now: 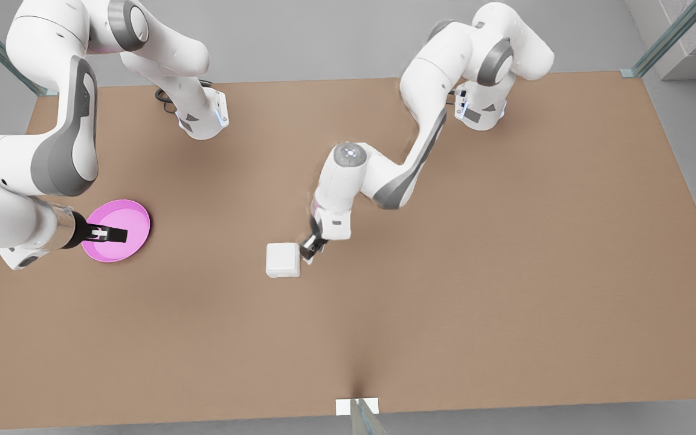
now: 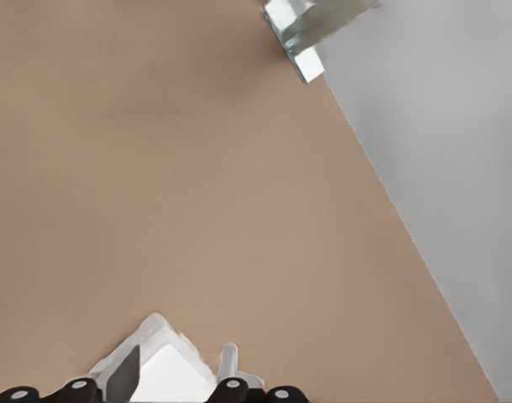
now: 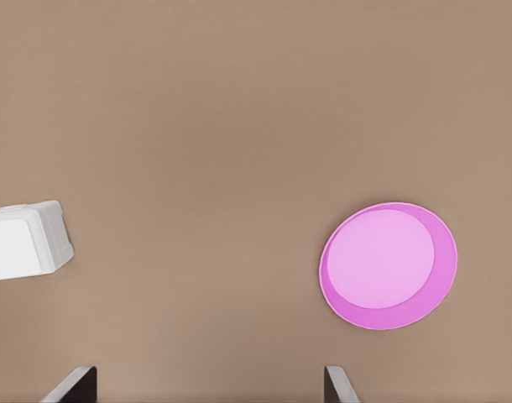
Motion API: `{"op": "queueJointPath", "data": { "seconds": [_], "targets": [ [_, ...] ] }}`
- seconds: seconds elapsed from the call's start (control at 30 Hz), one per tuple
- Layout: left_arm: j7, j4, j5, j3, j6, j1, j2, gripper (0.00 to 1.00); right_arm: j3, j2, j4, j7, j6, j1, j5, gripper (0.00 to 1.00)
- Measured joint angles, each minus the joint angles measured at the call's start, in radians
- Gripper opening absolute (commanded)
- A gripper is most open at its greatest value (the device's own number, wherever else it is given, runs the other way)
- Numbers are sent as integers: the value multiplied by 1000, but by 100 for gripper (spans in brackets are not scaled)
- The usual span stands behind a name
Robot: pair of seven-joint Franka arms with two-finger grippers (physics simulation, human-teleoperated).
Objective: Pack egg into the box and close the box lid
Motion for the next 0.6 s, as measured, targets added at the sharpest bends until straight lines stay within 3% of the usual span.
{"op": "queueJointPath", "data": {
  "seconds": [0.1,0.2,0.27,0.37,0.6],
  "targets": [
    [207,89,-2,36,-335,357,-43,100,0,0,0,-2,0,1,0,100],
    [451,70,26,43,-607,496,-269,100,0,0,1,-4,0,-7,1,100],
    [611,-88,114,-38,-730,510,-480,100,0,0,0,-6,0,-11,2,100],
    [831,-293,186,-65,-824,515,-639,100,0,0,0,-8,0,-11,2,100],
    [1221,-349,215,-68,-904,509,-632,100,0,0,0,-11,0,-12,0,100]
  ]
}}
